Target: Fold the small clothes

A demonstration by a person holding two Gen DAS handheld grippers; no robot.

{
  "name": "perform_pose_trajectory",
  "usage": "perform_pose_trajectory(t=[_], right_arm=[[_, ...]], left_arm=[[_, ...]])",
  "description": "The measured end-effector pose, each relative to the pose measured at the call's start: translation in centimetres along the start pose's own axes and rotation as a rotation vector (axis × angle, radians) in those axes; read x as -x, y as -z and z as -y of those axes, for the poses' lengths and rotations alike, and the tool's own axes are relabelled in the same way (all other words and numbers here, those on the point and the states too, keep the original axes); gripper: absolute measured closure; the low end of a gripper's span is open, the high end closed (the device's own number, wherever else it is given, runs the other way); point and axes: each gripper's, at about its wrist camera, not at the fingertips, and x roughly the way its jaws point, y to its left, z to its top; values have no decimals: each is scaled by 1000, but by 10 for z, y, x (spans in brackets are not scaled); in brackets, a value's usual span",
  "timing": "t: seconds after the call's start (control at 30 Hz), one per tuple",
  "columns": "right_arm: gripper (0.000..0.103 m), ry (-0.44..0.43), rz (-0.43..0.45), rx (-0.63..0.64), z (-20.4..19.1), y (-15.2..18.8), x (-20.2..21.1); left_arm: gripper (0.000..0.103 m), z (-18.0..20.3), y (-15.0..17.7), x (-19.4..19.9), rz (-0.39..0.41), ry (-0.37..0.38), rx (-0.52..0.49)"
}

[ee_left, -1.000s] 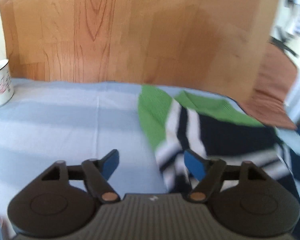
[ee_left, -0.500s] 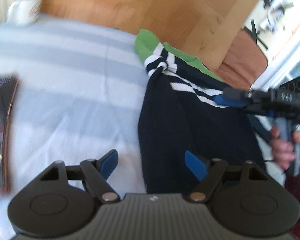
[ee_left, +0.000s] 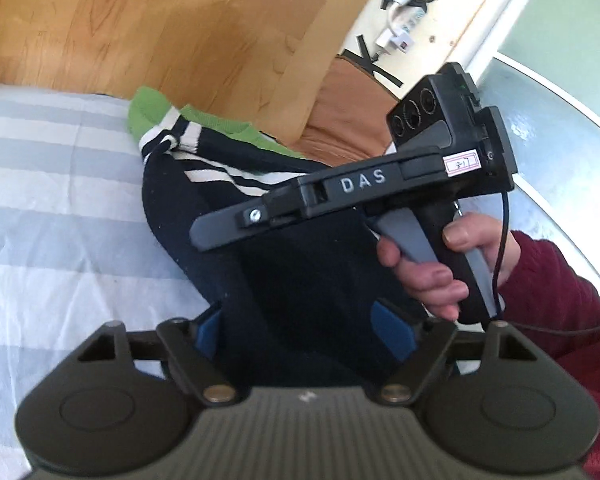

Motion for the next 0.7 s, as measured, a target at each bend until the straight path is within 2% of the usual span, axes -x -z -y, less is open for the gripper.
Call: perform_pose_trajectory(t=[0.03,0.1,0.13,0.17,0.2,0.3,0.33,0.4,0.47,0.6,0.67,0.7], right_arm=[[40,2,-20,14,-2,1,-6],[40,12,-62,37,-6,6,-16],[49,13,-69,39,-6,7,-18],[75,0,-74,41,-4,8,-18],[86,-3,-74,34,-1,8,-15],[88,-90,-6,-42,18,10,3],[88,-122,17,-76,25,12,10],[88,-167,52,-139,40,17,20],[88,-194,74,-194,49,20,23],[88,-264,123,-250,55,23,28],[88,-278,134,-259,55,23,29],[88,-284,134,-267,54,23,28]], left_arm=[[25,-1,0,-1,-3,1,11],[25,-2,0,-5,-16,1,25],[25,-2,0,-6,-22,-5,19],[25,-2,2,-4,-26,-9,10],[25,-5,3,1,-19,-10,6],[21,-22,5,22,41,-25,39],[17,-30,5,27,61,-31,71],[17,-49,0,27,82,-22,160],[16,-61,-5,19,78,31,232],[17,-61,-11,-10,37,154,268],[36,-60,-7,-20,14,241,297],[62,-58,-5,-21,5,277,305]])
